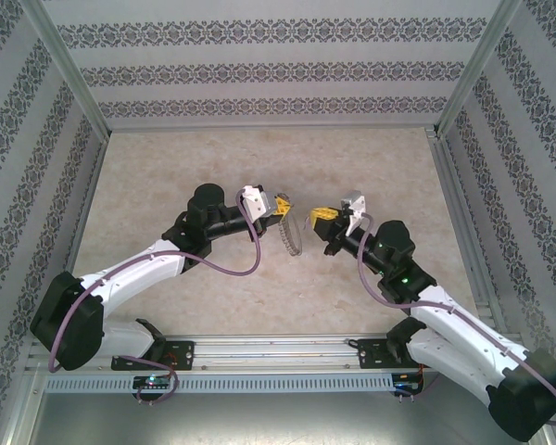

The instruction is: Put the keys on the keyring

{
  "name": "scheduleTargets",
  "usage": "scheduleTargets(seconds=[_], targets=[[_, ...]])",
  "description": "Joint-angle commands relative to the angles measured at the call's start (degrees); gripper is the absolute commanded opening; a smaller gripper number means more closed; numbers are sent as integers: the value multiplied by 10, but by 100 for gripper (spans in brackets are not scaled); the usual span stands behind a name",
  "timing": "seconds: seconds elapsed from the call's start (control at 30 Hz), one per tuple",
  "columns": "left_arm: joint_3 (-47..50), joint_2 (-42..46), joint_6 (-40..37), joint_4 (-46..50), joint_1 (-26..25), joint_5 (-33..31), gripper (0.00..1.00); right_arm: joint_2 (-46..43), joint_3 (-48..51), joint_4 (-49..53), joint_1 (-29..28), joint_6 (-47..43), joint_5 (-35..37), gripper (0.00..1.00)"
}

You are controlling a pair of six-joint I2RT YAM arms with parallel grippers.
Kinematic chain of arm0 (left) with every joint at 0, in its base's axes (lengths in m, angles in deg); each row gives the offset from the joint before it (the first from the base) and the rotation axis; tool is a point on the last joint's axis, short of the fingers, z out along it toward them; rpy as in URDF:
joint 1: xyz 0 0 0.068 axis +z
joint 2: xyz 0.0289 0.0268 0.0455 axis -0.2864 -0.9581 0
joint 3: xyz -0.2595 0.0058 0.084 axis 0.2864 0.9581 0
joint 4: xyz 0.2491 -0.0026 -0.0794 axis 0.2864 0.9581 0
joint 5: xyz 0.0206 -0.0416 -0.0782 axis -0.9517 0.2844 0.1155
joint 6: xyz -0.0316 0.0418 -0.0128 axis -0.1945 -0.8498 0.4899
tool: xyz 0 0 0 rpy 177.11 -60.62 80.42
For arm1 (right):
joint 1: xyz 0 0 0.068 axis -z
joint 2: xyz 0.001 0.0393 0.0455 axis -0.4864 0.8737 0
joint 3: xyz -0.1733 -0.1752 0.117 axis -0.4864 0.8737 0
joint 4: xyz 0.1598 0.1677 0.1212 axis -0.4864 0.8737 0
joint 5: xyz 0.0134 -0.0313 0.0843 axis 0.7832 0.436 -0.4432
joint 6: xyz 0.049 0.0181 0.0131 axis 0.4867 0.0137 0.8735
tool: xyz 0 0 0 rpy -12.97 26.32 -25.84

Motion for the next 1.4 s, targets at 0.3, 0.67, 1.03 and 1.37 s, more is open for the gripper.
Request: scheduleTargets(seconds=[0.3,0.67,1.03,1.37], targets=[[-23,2,4,11,-9,22,0,26,-46,-26,-39,-47,27,0],[-39,-9,6,21,-15,25,0,46,-71,-9,-53,-73,38,0],[-43,-14,4,25,-20,23,0,63,-80,-11,-54,-83,42,0],[-45,-14,3,24,-23,20,0,76,-83,-10,-53,-87,45,0]])
